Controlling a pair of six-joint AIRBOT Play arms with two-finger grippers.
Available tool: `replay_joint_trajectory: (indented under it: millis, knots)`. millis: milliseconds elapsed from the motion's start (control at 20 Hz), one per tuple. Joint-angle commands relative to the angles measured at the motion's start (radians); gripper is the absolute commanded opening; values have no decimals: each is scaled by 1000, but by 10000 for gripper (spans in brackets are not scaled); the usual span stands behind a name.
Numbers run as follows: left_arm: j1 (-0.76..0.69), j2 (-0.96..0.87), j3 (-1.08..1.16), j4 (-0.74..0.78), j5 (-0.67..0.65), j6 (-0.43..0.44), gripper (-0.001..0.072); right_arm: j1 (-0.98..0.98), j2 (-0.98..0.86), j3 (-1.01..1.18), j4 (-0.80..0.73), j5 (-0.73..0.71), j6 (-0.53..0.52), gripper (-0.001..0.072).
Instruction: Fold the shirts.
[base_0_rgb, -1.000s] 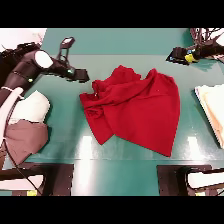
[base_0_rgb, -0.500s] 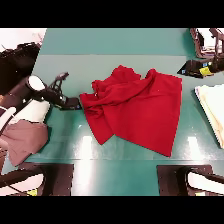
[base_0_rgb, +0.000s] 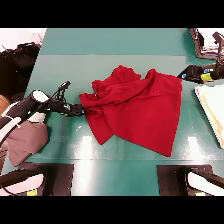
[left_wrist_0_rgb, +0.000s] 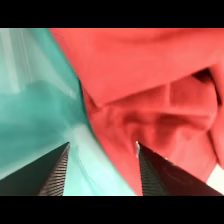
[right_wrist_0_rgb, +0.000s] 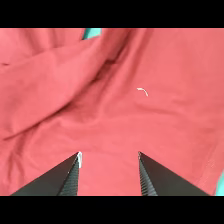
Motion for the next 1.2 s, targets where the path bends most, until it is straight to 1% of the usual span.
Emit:
replay_joint_trajectory:
  millis: [0, 100, 300, 350, 400, 450, 500, 550, 700, 800, 950, 1000, 1050, 1150]
  knots:
    - [-64, 1, -8, -8, 98, 11, 501, 2, 3, -4, 23, -6, 0, 410]
    - [-91, 1, -8, 0, 144, -21, 501, 2, 3, -4, 22, 8, 0, 410]
    - [-91, 1, -8, 11, 142, -23, 499, -1, 3, -4, 19, 48, 0, 410]
    - [-91, 1, -8, 11, 143, -23, 417, -1, 3, -4, 18, 56, 0, 410]
    - [-91, 1, -8, 11, 147, -23, 205, -1, 3, -4, 9, 70, 0, 410]
    - [-91, 1, -7, 11, 159, -23, 38, -2, 3, -5, -10, 90, 1, 410]
    - [-91, 1, -6, 10, 168, -23, 21, -2, 3, -5, -29, 119, 1, 410]
    - [-90, 1, 1, 11, 165, -23, 20, -2, 3, -5, -54, 158, 1, 410]
    - [-90, 11, 52, 16, 100, -22, 19, -16, 21, -43, -132, 286, 6, 410]
    - [-90, 32, 93, 32, 55, -22, 19, -51, 84, -166, -145, 299, 31, 410]
    - [-90, 63, 149, 61, 14, -21, 20, -130, 208, -412, -143, 328, 77, 413]
    - [-90, 65, 162, 61, 9, -21, 20, -152, 249, -498, -143, 344, 77, 423]
    - [-90, 65, 172, 61, 8, -21, 20, -167, 283, -571, -143, 353, 77, 496]
    - [-90, 65, 176, 59, 10, -22, 20, -175, 341, -701, -143, 356, 93, 498]
